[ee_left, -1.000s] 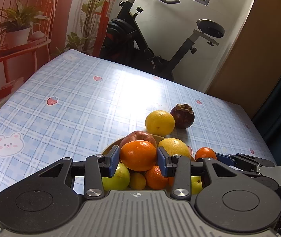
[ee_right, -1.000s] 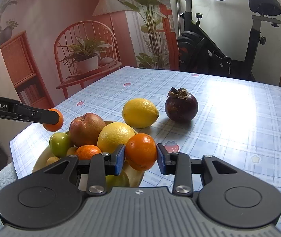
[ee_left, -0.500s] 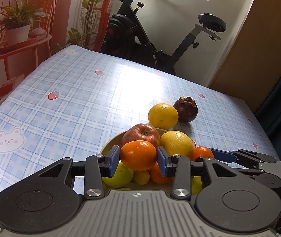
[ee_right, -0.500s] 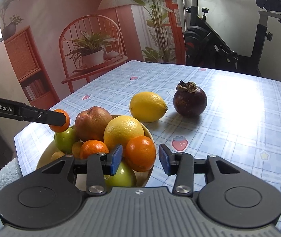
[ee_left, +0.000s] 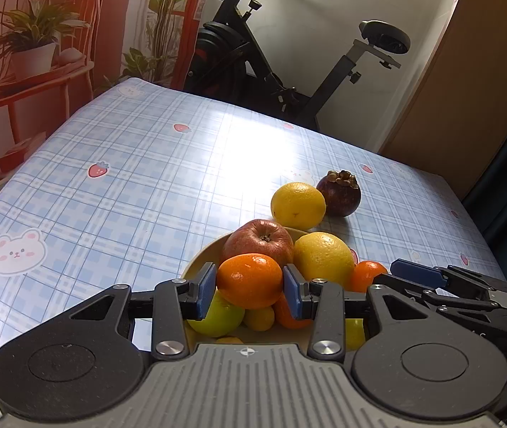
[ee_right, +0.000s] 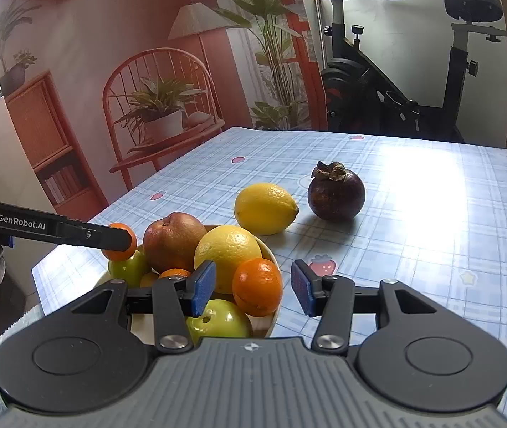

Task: Organize fruits
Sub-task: 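Carry both tangerines over the plate and lower them among the fruits, then open both tools releasing the tangerines on the plate and withdraw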

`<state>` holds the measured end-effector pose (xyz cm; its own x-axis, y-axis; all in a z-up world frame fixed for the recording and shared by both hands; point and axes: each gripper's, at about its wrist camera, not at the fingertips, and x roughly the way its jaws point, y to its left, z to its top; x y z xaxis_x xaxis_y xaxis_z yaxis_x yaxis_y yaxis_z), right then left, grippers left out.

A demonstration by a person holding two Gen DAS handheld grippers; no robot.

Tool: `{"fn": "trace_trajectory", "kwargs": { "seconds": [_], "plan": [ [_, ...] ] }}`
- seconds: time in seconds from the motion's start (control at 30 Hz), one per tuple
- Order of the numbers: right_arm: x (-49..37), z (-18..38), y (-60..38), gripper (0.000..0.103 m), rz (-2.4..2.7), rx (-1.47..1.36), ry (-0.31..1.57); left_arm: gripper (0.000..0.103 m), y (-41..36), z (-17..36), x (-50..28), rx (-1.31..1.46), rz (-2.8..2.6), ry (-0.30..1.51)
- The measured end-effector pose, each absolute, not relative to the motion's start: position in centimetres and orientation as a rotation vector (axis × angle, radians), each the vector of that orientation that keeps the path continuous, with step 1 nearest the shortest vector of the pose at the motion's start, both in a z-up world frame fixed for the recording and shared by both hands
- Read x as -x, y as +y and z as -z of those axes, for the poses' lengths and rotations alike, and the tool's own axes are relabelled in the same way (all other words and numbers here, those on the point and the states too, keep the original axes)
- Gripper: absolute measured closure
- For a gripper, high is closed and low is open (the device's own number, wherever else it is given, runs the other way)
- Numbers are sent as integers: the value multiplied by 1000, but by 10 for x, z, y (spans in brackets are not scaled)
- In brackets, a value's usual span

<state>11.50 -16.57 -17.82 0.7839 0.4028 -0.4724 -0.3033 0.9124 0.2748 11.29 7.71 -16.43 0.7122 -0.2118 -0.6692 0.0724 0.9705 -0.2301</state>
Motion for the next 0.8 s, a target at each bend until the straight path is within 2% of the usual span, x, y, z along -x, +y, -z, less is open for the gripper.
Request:
{"fn": "trace_trajectory", "kwargs": {
  "seconds": [0.8],
  "plan": [
    [-111,181,-172,53,-349,-195,541,60,28,184,-130,152,345,817]
  ]
}}
